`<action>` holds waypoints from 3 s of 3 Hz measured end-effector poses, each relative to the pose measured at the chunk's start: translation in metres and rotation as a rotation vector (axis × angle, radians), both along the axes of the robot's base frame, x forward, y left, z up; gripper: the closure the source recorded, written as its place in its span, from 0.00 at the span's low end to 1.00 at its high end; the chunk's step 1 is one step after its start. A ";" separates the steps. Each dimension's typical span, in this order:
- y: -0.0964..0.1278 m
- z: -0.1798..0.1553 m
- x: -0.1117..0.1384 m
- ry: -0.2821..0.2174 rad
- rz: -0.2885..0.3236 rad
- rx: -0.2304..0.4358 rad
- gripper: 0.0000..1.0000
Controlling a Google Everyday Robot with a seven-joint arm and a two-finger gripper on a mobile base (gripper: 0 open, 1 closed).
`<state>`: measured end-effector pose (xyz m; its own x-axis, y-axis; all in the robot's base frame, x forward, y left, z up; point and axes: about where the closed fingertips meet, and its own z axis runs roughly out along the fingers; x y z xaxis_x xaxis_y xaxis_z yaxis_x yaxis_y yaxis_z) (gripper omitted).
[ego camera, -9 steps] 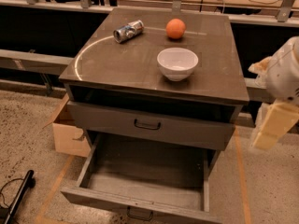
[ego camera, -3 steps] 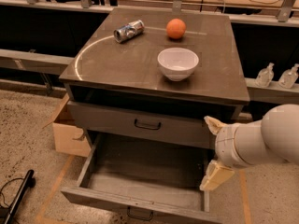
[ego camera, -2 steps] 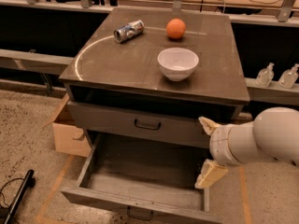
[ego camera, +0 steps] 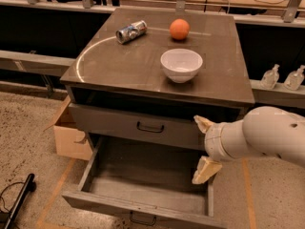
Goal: Open top drawer
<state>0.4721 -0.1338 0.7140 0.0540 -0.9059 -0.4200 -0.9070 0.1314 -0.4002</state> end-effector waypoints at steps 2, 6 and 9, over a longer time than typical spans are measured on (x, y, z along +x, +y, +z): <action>0.000 -0.006 0.032 -0.030 0.010 -0.052 0.00; -0.018 -0.038 0.074 -0.007 -0.023 -0.179 0.00; -0.015 -0.060 0.085 0.021 -0.037 -0.196 0.43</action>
Offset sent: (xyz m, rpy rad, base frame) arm 0.0507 -0.0079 -0.0125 -0.0896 -0.0389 -0.0053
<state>0.5571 -0.1489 0.6541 0.0128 -0.9716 -0.2361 -0.9113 0.0859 -0.4028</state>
